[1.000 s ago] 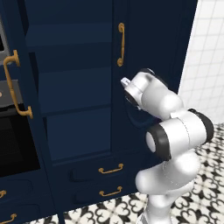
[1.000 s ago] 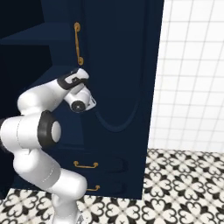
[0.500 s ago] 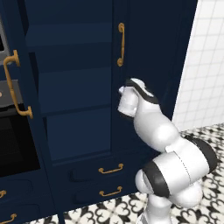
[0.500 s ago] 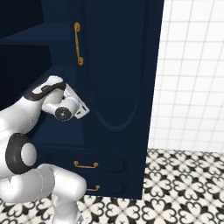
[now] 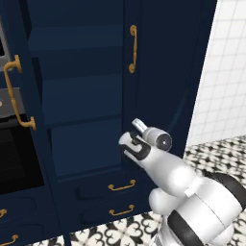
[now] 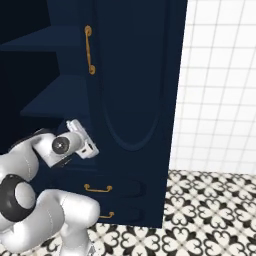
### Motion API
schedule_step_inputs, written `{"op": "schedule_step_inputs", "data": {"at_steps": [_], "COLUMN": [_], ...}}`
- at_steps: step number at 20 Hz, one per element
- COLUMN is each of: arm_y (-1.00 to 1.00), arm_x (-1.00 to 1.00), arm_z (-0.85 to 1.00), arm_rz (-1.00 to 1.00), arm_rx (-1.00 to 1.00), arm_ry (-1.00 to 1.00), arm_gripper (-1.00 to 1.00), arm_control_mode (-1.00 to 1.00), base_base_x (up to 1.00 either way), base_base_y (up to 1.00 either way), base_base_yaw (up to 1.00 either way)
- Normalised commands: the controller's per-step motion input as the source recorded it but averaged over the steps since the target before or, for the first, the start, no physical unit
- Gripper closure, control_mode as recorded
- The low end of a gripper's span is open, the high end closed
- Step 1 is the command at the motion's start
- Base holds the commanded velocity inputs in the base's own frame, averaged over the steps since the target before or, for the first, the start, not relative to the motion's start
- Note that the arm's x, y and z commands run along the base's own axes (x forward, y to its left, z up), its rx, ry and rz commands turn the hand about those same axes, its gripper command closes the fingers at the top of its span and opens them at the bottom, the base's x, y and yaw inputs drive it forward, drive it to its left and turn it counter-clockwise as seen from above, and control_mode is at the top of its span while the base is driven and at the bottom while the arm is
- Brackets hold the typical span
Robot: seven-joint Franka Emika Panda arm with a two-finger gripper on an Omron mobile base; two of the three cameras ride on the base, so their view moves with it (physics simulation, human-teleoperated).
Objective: Pick the kettle from the counter and place it on the tray. Then pick the mug from the cabinet and place it on the tray. Then close the cabinet doors.
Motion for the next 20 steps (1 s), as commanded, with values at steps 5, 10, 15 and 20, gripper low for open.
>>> {"op": "schedule_step_inputs", "data": {"at_steps": [5,10,15,20], "arm_y": [0.0,0.0,0.0,0.08], "arm_x": [-0.32,-0.43,-0.61,-0.62], "arm_z": [0.73,0.69,0.5,0.04], "arm_rz": [-0.02,0.0,0.0,0.14], "arm_rx": [0.0,0.0,-0.02,-0.21], "arm_ry": [0.6,0.48,0.32,0.06], "arm_gripper": [-1.0,-1.0,-1.0,-1.0], "arm_control_mode": [-1.0,-1.0,-1.0,-1.0], "base_base_x": [0.0,0.0,0.0,0.0], "base_base_y": [0.0,0.0,0.0,0.0], "base_base_yaw": [0.0,0.0,0.0,0.0]}}
